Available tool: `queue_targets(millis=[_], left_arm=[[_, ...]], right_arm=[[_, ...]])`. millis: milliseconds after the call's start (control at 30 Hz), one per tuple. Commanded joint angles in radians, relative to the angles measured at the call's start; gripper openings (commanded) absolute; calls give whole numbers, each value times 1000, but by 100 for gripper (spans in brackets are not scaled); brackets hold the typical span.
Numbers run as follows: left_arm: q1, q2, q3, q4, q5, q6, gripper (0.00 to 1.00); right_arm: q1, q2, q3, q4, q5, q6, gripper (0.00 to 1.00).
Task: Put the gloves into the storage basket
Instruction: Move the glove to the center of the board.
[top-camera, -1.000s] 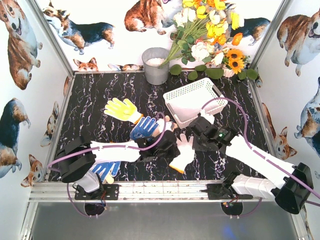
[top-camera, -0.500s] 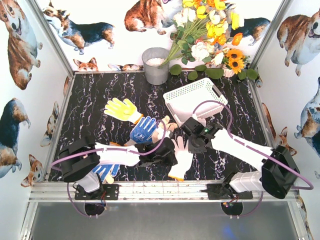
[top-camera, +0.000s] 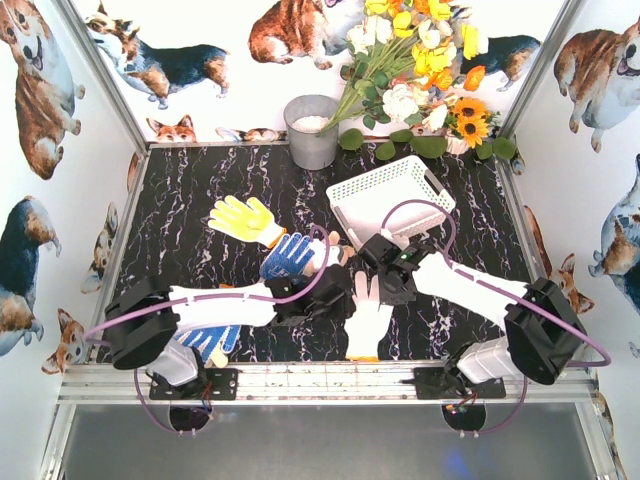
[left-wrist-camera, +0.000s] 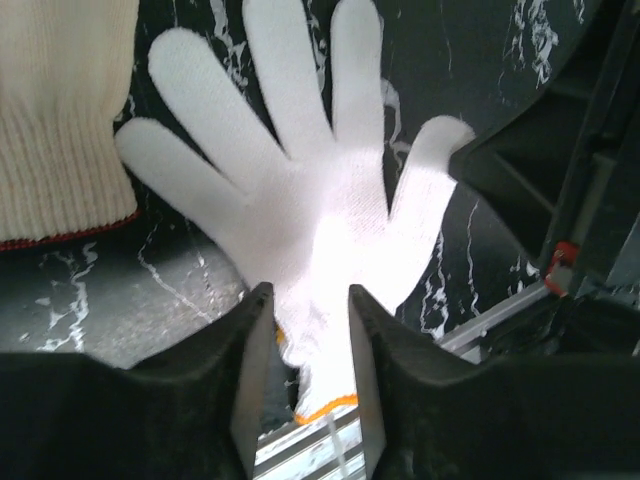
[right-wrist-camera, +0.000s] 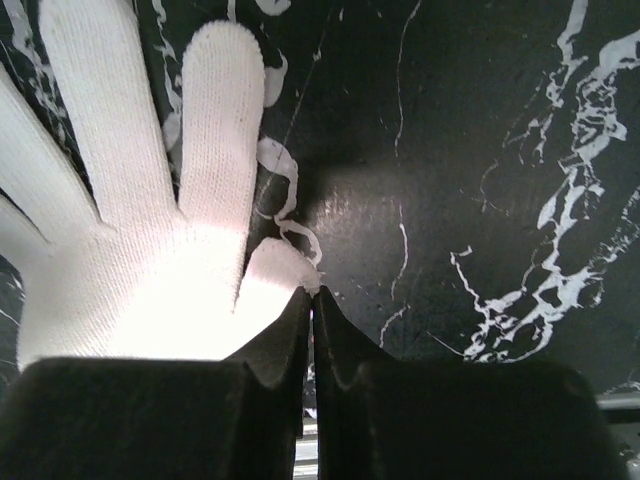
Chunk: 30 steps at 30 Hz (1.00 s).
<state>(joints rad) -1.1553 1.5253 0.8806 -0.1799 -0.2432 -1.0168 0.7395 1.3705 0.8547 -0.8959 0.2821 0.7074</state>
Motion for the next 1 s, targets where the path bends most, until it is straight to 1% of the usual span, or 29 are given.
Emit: queue_targets(millis=[0, 100, 267, 333, 467, 567, 633, 800, 967], left_arm=[[12, 73, 61, 8, -35, 21, 26], [19, 99, 61, 25, -38, 6, 20], [51, 131, 9, 143, 21, -27, 15], [63, 160, 4, 164, 21, -34, 14], [81, 189, -3, 136, -32, -46, 12], [99, 214, -21, 159, -20, -48, 11], [105, 231, -21, 166, -19, -38, 11], [131, 244, -13, 113, -61, -14, 10], [176, 245, -18, 127, -45, 25, 10]], right_arm=[[-55, 8, 8, 110, -49, -19, 0], [-88, 9, -9, 155, -115, -20, 0], [-117, 17, -11, 188, -170, -35, 0], [-125, 25, -10, 187, -180, -40, 0], [-132, 32, -18, 183, -194, -39, 0], [-135, 30, -32, 187, -205, -30, 0], [-136, 29, -40, 187, -214, -29, 0], [-141, 12, -49, 180, -225, -26, 0], [-160, 14, -47, 209, -255, -22, 0]])
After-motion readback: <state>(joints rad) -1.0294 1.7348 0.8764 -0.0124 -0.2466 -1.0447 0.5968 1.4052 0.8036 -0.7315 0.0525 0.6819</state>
